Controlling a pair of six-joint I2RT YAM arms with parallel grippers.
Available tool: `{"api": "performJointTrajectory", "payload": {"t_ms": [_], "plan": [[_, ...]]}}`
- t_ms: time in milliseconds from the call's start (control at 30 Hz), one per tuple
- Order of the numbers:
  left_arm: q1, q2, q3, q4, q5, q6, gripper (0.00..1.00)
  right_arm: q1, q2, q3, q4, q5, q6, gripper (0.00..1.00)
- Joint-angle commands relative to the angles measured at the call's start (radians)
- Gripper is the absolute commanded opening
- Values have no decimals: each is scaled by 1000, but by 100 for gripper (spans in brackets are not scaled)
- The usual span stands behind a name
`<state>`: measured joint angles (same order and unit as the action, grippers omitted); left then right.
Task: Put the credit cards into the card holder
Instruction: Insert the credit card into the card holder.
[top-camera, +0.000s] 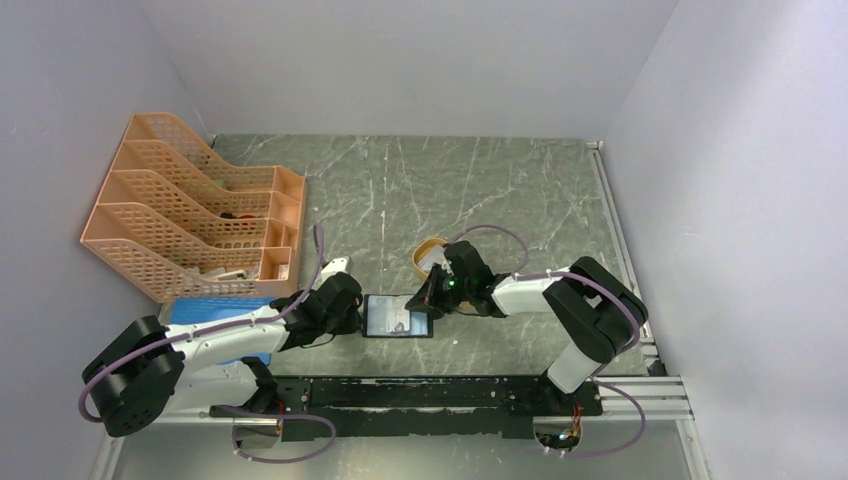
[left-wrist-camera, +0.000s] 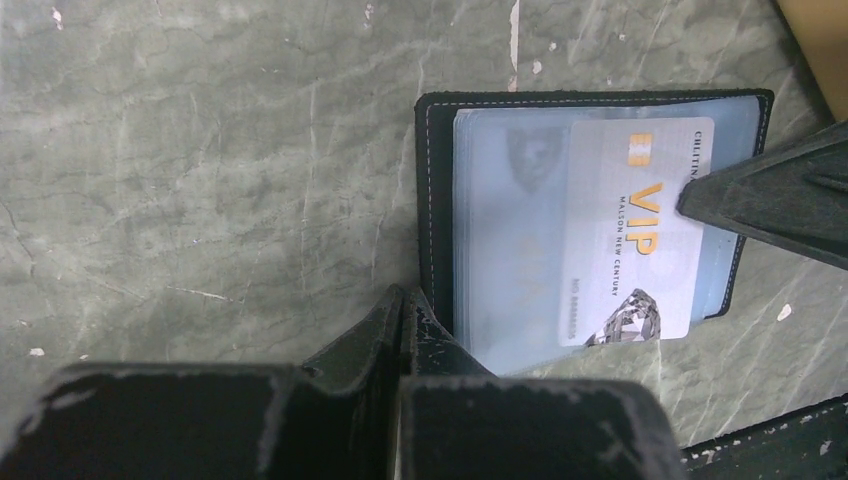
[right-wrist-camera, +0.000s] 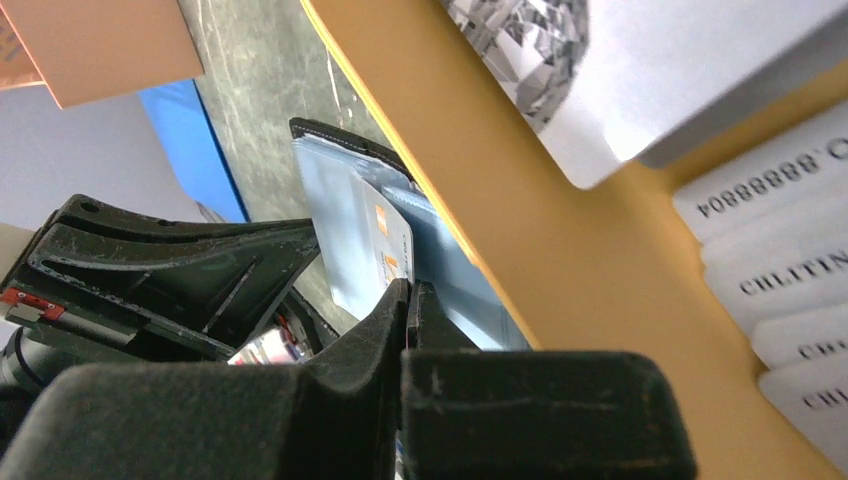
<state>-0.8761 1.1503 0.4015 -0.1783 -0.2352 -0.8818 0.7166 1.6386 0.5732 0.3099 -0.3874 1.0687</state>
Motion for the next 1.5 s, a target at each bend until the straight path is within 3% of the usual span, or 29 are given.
{"api": "performJointTrajectory", "payload": {"t_ms": [0, 867, 1167, 1467], "plan": [[-1, 5, -41, -33, 62, -16, 5, 3, -45, -39, -7, 104, 18, 0], [-3, 7, -61, 7, 89, -28, 5, 98, 36, 62, -2, 12, -40, 0], [-3, 9, -60, 12, 87, -28, 5, 98, 9, 90, -85, 32, -72, 33], [-3, 3, -61, 23, 98, -30, 5, 105, 43, 116, -53, -6, -55, 34]]}}
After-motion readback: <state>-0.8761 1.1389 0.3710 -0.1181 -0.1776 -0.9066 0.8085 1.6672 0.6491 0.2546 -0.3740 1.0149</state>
